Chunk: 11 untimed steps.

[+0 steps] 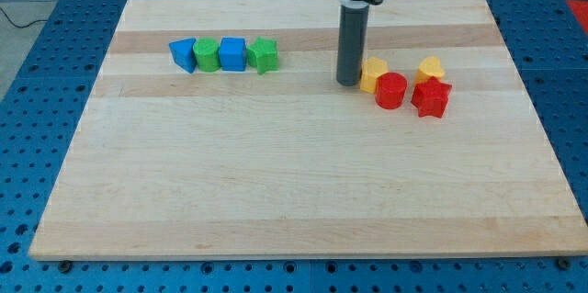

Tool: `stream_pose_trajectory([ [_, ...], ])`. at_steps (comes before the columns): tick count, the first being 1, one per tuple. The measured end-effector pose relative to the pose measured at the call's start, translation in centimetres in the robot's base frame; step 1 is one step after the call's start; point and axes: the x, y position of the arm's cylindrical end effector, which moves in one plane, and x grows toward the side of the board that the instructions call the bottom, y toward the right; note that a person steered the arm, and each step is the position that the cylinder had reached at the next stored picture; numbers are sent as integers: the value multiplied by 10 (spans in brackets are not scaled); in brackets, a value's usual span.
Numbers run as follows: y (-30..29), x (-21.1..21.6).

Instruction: Separate blue cube from green circle

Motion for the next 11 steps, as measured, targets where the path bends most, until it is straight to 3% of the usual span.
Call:
stream_pose_trajectory([
  [3,38,-6],
  [5,9,-65],
  [6,-14,-86],
  [8,-110,-89],
  [11,-194,-40],
])
